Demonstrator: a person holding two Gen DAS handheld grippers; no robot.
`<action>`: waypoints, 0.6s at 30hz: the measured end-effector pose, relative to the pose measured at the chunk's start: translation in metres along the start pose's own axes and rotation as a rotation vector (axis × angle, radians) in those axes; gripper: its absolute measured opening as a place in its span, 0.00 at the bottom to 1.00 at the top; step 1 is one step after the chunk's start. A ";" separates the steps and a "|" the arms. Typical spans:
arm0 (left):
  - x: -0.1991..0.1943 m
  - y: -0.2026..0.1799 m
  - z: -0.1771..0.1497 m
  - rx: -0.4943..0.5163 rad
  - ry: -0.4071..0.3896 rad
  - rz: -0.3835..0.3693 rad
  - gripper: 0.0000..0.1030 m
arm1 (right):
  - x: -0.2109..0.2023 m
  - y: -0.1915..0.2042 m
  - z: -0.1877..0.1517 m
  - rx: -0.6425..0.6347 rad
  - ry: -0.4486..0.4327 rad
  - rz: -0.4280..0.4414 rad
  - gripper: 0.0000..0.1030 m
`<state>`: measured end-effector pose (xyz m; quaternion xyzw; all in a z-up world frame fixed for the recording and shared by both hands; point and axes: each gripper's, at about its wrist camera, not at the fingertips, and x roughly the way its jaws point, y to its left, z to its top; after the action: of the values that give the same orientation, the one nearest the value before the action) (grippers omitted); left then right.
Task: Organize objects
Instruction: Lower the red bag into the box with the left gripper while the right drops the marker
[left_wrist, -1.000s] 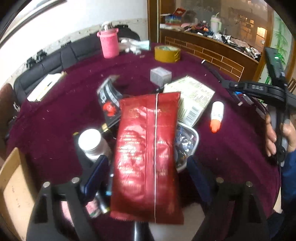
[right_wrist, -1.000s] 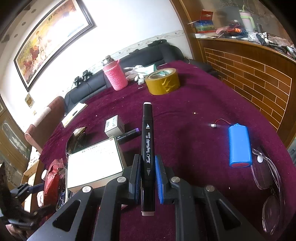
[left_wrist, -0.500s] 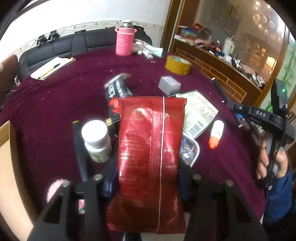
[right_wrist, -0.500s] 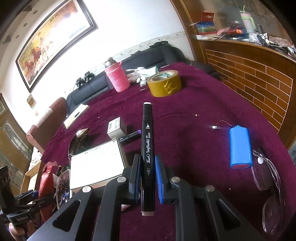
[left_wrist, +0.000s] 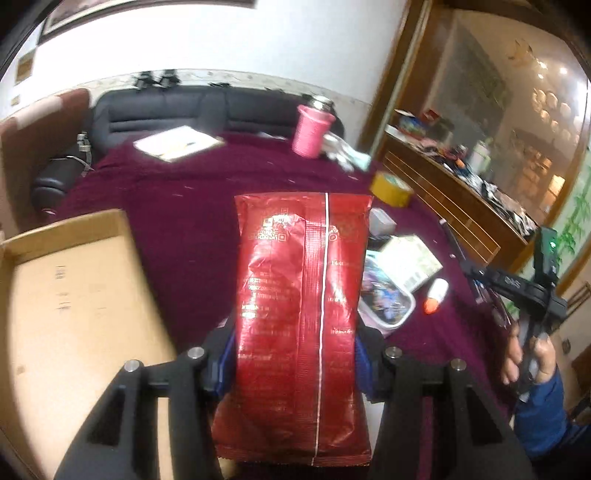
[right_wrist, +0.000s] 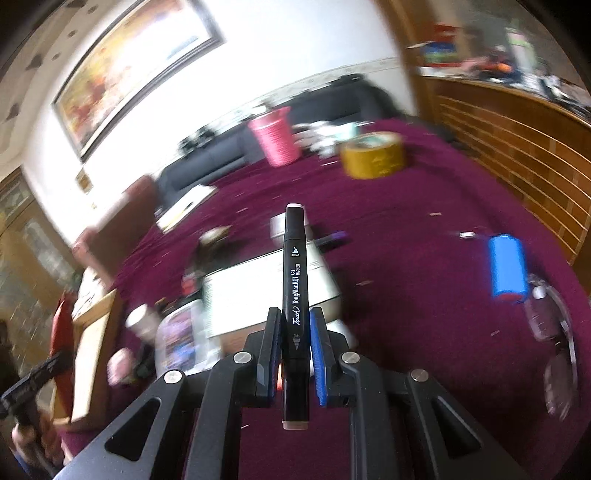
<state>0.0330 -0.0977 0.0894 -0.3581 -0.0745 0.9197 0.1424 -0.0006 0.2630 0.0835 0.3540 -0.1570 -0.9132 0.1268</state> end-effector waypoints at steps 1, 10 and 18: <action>-0.007 0.007 -0.001 -0.006 -0.009 0.019 0.49 | 0.000 0.009 -0.002 -0.015 0.011 0.019 0.16; -0.057 0.107 -0.005 -0.150 -0.002 0.194 0.49 | 0.025 0.148 -0.009 -0.207 0.215 0.268 0.16; -0.055 0.172 -0.002 -0.255 0.078 0.287 0.49 | 0.079 0.272 -0.028 -0.363 0.332 0.322 0.17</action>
<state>0.0370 -0.2777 0.0817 -0.4157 -0.1330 0.8991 -0.0342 -0.0052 -0.0192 0.1184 0.4407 -0.0225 -0.8241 0.3551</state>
